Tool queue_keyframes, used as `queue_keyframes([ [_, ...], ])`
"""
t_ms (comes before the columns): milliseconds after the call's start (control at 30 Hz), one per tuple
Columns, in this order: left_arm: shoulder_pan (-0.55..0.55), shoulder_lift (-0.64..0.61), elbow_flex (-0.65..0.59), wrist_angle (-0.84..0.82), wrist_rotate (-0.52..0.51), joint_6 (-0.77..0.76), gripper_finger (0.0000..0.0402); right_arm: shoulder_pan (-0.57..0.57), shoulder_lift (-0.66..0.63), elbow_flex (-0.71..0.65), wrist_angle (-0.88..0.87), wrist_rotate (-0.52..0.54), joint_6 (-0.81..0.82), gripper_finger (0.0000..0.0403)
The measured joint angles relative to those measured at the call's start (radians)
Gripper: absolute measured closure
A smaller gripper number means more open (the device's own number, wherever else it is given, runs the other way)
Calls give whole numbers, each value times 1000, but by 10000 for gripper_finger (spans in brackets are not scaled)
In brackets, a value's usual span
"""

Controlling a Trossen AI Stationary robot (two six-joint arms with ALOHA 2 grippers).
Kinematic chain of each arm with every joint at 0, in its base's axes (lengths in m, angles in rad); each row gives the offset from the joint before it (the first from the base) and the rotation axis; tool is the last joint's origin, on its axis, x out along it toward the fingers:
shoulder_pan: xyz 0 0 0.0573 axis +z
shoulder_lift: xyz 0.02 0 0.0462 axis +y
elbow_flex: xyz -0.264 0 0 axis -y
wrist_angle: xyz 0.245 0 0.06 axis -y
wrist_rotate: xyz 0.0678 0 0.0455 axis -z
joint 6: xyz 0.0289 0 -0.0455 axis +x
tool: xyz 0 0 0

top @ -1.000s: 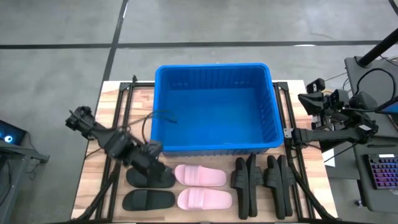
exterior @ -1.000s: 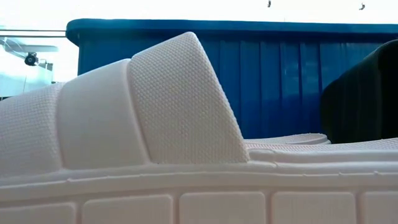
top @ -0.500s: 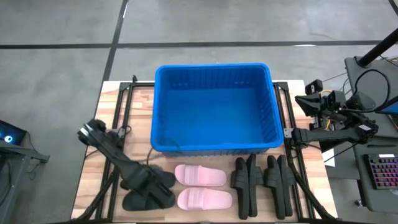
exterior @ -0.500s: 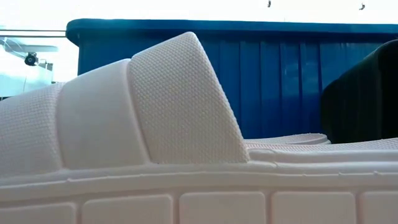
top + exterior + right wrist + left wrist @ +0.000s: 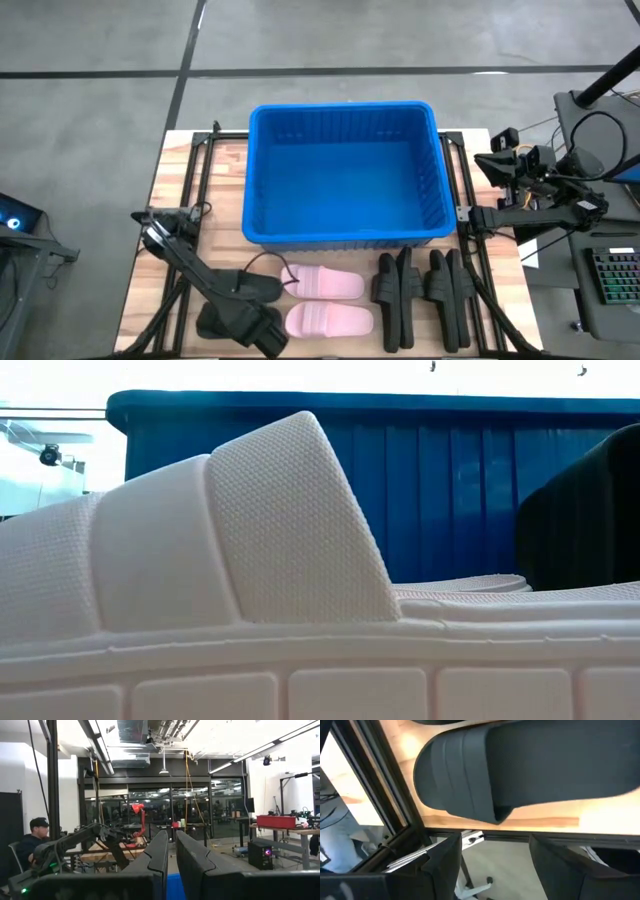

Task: Pick and place slides into bin
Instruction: Put the black slide into the blue container

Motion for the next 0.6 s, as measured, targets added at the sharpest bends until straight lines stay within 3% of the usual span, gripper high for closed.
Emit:
queue_keyframes([
  [167,4,35,-2,-101,81,-48,185,0,0,0,-2,0,0,374],
  [400,3,78,-2,-121,-55,-70,185,0,0,0,-3,0,0,374],
  [600,1,141,-2,-117,-42,21,185,0,0,0,-12,0,0,374],
])
